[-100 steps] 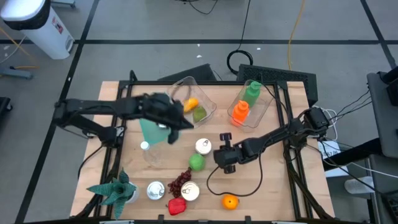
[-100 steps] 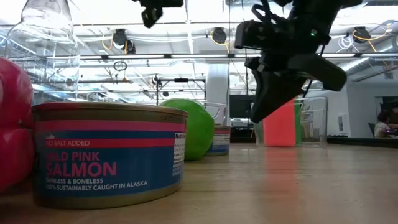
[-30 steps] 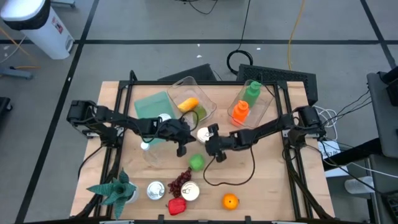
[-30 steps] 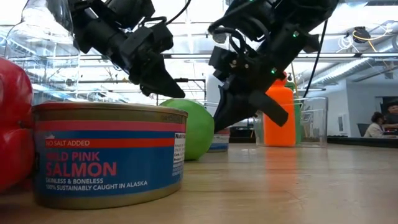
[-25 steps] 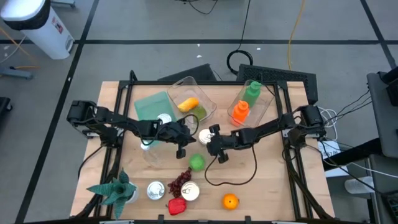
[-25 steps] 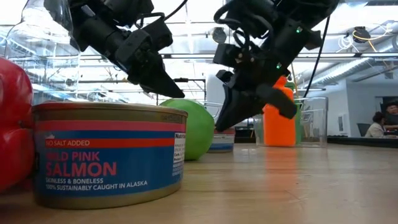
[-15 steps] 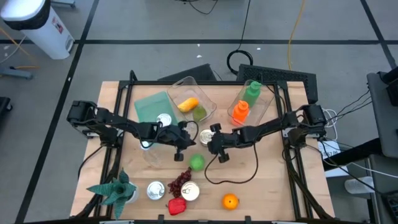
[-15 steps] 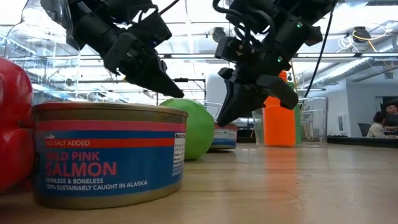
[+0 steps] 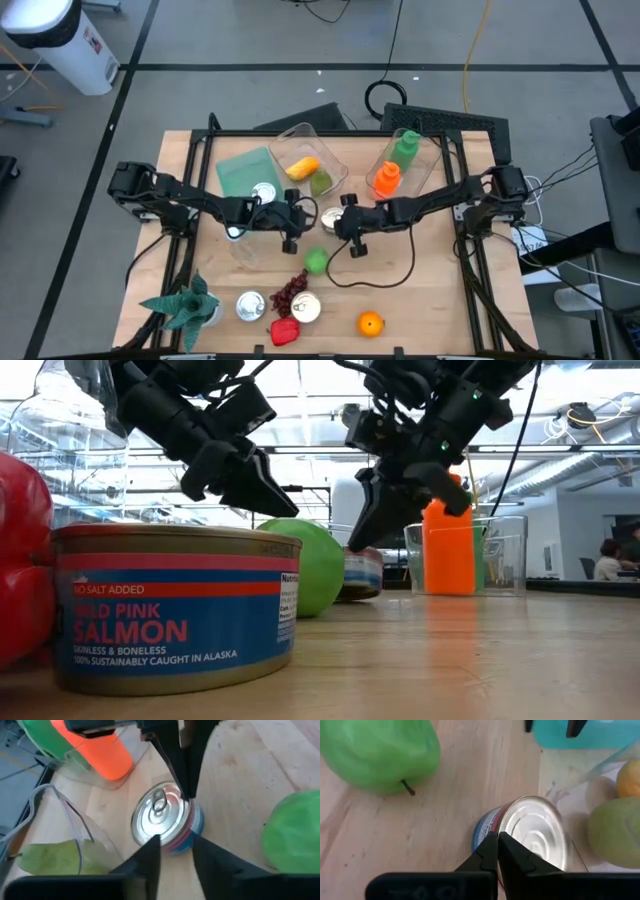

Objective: Pick & Place Food Item
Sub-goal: Stack the blue tuna can on top of the green tuna can into the green bin

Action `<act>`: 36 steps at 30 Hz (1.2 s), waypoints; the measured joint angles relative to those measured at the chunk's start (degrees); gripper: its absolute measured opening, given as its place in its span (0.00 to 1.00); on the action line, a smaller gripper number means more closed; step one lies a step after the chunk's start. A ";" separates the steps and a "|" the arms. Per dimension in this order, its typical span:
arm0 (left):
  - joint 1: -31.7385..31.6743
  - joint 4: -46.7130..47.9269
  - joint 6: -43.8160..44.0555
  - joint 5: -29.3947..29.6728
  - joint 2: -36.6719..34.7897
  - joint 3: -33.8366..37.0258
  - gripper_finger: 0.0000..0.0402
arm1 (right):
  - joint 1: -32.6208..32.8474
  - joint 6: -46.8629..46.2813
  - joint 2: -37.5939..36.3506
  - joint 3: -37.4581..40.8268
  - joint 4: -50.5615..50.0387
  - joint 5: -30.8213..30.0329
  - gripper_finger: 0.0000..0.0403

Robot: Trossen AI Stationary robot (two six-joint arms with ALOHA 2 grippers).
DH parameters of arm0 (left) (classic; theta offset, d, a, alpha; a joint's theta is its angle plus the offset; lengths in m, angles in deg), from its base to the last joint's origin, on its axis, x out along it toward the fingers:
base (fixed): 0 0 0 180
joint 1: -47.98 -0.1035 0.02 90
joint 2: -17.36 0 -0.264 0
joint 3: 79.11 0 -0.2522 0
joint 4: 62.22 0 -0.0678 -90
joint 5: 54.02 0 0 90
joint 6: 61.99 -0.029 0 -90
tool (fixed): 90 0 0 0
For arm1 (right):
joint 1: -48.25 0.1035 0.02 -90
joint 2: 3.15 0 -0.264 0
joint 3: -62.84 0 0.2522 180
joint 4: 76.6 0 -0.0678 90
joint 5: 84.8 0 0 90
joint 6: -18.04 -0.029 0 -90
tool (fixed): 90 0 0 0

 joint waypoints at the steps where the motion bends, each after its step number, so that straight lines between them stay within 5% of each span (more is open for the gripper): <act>1: -0.02 0.00 -0.43 -0.06 0.00 0.00 0.36 | -0.10 -0.31 -0.41 0.00 -0.09 0.03 0.00; 9: 0.06 -0.88 -5.14 -2.56 0.79 -0.02 0.57 | -2.37 -4.38 -3.11 -0.07 -0.53 2.20 0.00; 14: 0.21 -4.44 -7.34 -0.85 4.70 -0.25 0.62 | -3.91 -7.18 -3.17 -0.07 -0.81 4.49 0.00; 23: 1.46 -8.48 -10.73 9.85 16.81 -4.01 0.72 | -4.33 -8.56 -3.17 -0.41 -1.24 6.50 0.00; 28: 2.08 -9.75 -14.08 15.84 17.97 -5.95 0.76 | -4.70 -9.14 -3.21 -0.39 -2.36 7.17 0.00; 36: 1.47 -13.28 -15.07 13.15 17.53 -6.33 0.77 | -5.56 -10.19 -3.21 -0.42 -1.97 7.12 0.00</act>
